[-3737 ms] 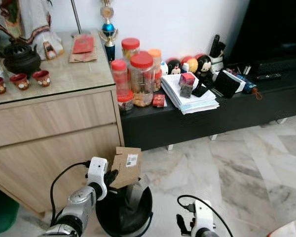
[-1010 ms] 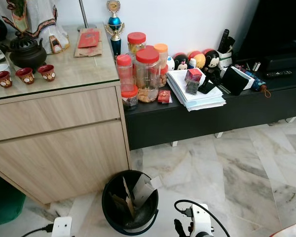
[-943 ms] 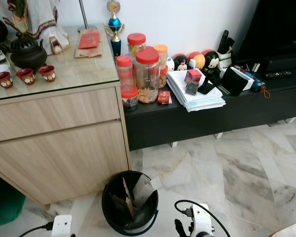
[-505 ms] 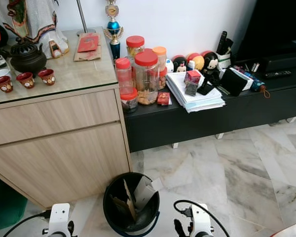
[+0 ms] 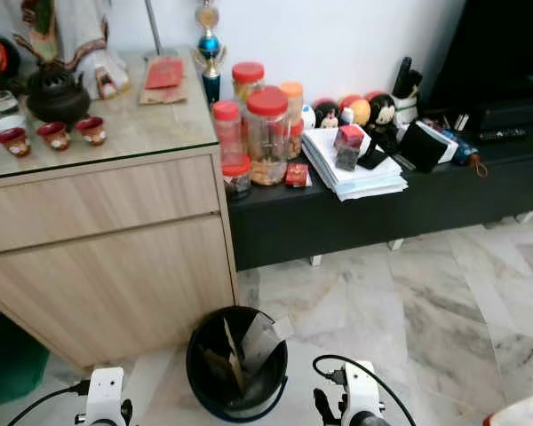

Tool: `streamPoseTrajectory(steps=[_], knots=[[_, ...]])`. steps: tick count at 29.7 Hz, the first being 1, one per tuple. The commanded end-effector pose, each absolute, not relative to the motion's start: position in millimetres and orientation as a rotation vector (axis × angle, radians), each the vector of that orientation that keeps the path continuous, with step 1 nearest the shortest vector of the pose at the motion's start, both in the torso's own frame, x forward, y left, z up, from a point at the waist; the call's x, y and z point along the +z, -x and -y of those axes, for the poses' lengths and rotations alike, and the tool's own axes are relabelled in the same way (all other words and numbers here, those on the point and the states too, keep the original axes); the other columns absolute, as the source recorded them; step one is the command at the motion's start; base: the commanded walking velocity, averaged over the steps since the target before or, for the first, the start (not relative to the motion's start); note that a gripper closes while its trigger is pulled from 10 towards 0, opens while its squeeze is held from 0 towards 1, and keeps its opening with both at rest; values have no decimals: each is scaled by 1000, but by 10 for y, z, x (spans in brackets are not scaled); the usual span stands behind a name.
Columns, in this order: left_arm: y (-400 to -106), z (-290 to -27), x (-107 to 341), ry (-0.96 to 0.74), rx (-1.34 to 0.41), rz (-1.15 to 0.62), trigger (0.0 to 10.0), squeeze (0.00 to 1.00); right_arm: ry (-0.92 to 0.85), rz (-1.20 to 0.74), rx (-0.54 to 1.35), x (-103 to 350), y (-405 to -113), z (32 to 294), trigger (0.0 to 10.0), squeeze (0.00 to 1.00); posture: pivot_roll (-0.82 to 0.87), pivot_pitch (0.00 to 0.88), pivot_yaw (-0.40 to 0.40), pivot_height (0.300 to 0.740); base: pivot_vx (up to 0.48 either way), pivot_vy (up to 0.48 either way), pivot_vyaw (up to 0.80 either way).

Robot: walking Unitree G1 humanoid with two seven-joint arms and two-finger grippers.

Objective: Picking trash to rubbish bin

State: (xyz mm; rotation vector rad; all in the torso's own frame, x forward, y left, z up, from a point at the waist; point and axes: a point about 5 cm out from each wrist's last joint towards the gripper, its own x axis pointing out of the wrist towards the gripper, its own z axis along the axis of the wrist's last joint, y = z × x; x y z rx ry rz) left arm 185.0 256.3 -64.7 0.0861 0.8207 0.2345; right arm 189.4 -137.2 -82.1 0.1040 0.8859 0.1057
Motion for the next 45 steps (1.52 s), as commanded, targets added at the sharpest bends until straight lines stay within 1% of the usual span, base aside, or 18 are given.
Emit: streamPoseTrajectory(steps=[1, 34, 45], knots=[[-1792, -2574, -674, -66, 253, -833, 10000, 0, -104, -902, 107, -839, -1863, 1360, 10000, 0, -53, 0, 11, 740, -285, 0, 0], [-1788, -2511, -695, -49, 252, -835, 10000, 0, -99, -893, 104, -828, -1882, 1403, 10000, 0, -68, 1, -4, 740, -279, 0, 0], [-1806, -2486, -687, -65, 240, -815, 10000, 0, -98, -890, 104, -828, -1880, 1409, 10000, 0, -72, 6, -6, 740, 0, 0, 0]])
